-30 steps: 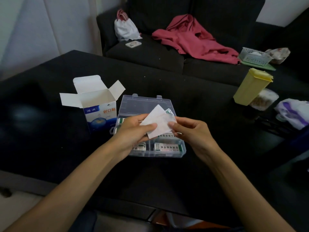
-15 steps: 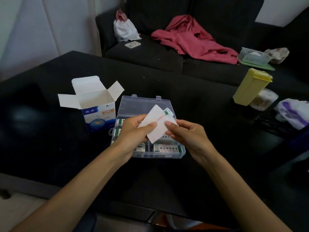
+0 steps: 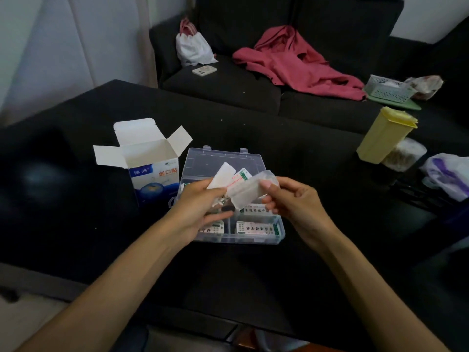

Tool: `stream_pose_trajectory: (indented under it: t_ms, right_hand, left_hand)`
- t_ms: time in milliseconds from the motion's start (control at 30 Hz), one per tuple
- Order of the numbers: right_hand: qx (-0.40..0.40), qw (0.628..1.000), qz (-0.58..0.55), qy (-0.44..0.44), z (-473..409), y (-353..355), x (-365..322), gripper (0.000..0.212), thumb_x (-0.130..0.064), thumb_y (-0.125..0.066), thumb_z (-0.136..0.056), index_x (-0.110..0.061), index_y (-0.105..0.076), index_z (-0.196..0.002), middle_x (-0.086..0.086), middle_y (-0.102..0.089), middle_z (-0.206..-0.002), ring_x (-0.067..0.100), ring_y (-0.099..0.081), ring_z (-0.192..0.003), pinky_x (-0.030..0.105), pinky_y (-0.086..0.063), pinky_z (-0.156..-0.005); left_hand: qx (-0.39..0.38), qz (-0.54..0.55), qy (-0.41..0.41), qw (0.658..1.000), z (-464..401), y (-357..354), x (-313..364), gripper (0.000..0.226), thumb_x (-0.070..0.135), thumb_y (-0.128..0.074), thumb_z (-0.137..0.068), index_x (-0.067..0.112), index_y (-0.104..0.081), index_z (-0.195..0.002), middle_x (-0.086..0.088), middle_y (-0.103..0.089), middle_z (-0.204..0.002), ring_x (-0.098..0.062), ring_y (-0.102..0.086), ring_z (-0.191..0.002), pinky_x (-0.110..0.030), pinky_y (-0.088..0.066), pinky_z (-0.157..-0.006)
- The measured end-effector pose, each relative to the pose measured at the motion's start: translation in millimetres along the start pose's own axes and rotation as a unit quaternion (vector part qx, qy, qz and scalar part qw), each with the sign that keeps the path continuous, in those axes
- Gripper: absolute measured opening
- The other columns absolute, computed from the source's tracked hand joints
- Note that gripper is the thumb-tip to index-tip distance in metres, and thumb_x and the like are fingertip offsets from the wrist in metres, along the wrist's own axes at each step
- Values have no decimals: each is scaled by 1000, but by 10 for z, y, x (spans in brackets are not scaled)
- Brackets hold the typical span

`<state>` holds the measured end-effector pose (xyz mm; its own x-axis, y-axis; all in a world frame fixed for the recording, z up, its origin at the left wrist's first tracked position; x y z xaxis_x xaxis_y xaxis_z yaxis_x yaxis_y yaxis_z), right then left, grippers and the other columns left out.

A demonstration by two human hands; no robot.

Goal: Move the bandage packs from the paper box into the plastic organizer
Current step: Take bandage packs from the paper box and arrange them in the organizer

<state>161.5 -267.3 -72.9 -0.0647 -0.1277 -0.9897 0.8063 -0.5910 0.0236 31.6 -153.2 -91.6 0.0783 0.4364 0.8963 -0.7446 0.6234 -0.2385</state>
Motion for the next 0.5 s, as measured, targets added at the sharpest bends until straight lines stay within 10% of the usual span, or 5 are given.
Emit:
stream_pose_trajectory:
  t_ms: [267, 500]
  right_hand:
    - [-52, 992, -95, -58, 1, 33, -24, 30, -29, -47, -94, -5, -66, -96, 13, -73, -94, 21, -71, -87, 21, -57, -67]
    - [-64, 989, 133, -18, -35, 155, 62, 18, -15, -68, -82, -9, -62, -97, 5, -74, -84, 15, -72, -79, 19, -55, -61]
  left_hand:
    - [3, 20, 40, 999, 20, 8, 13, 14, 6, -52, -94, 17, -60, -98, -13, -69, -99, -23, -70, -87, -30, -60, -61]
    - [55, -66, -41, 995, 10, 29, 108, 32, 9, -47, -98, 11, -52, -129, -6, -65, -110, -15, -67, -93, -32, -56, -82]
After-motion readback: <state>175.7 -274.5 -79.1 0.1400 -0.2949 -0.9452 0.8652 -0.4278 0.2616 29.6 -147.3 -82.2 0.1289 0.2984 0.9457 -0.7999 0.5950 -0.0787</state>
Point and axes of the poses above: each hand's wrist, its own z-axis away from the middle knuckle, its own y-axis out of the back of the hand, x = y × z, the point moved 3 cm from there along -z, towards the middle knuckle
